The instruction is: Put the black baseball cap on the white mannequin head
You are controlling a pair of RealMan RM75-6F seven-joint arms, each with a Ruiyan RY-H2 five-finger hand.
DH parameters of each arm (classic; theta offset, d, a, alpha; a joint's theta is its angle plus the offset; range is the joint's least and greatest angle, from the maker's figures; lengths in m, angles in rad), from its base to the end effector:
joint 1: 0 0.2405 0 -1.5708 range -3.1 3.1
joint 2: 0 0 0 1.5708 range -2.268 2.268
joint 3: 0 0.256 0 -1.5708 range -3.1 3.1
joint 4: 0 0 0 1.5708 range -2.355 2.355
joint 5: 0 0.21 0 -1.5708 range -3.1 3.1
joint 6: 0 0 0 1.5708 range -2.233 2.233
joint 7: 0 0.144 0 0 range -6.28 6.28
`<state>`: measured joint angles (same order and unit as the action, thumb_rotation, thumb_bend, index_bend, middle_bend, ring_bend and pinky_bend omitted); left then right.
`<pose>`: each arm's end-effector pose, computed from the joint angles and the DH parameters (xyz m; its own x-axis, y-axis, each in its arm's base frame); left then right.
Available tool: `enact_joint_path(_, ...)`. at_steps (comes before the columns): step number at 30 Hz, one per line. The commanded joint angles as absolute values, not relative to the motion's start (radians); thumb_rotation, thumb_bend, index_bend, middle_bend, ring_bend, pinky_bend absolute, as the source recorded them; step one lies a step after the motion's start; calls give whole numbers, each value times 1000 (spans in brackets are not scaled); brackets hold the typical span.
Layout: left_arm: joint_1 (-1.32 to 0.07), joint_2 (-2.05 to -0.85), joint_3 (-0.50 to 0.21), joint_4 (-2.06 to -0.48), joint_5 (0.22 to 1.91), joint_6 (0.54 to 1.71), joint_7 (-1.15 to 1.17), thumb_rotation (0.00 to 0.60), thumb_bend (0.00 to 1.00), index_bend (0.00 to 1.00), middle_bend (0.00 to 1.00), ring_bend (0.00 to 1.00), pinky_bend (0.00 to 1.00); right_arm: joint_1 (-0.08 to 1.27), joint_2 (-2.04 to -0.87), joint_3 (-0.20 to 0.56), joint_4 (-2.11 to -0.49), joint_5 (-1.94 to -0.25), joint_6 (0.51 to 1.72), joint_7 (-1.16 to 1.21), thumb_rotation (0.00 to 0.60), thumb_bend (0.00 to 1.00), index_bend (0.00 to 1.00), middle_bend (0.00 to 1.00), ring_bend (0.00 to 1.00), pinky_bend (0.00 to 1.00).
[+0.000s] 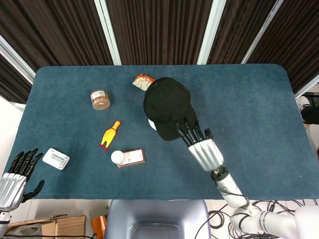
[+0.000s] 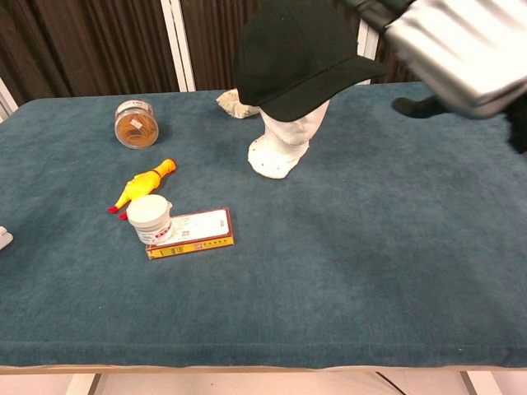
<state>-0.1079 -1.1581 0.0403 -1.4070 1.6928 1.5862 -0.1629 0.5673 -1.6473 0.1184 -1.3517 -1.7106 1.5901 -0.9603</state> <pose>-0.3189 0.1697 0.1543 0.4034 0.0015 0.9150 0.8928 -0.2199 -0.3932 -0.1353 -0.2830 0.0312 0.6547 0.6182 0.4348 -0.4020 -0.2024 0.8930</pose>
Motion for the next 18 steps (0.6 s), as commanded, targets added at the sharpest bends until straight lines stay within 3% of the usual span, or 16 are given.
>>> enact_joint_path(1, -106, -1159, 41, -1407, 1693, 1589, -161, 600, 386, 0, 0, 0, 0, 346, -1464, 74, -1687, -1545, 1710, -927, 600, 21, 0, 22, 86, 471)
enact_joint_path(3, -105, -1161, 40, -1408, 1693, 1590, -155, 600, 386, 0, 0, 0, 0, 257, -1364, 35, -1798, -1465, 1734, -825, 600, 22, 0, 1, 16, 342)
enact_joint_path(6, -102, -1163, 40, -1410, 1692, 1590, -136, 600, 386, 0, 0, 0, 0, 158, -1260, -8, -1788, -1416, 1756, -532, 600, 22, 0, 0, 0, 225)
enact_joint_path(9, -99, -1165, 42, -1413, 1691, 1591, -120, 600, 385, 0, 0, 0, 0, 84, -1247, -20, -1652, -1388, 1773, -283, 600, 22, 0, 0, 0, 180)
enact_joint_path(12, -99, -1168, 40, -1416, 1686, 1588, -116, 600, 386, 0, 0, 0, 0, 60, -1257, -22, -1549, -1355, 1738, -227, 600, 22, 0, 0, 0, 151)
enact_joint_path(18, -113, -1163, 37, -1421, 1679, 1561, -131, 600, 385, 0, 0, 0, 0, 45, -1229, 5, -1560, -1356, 1711, -179, 600, 21, 0, 0, 0, 127)
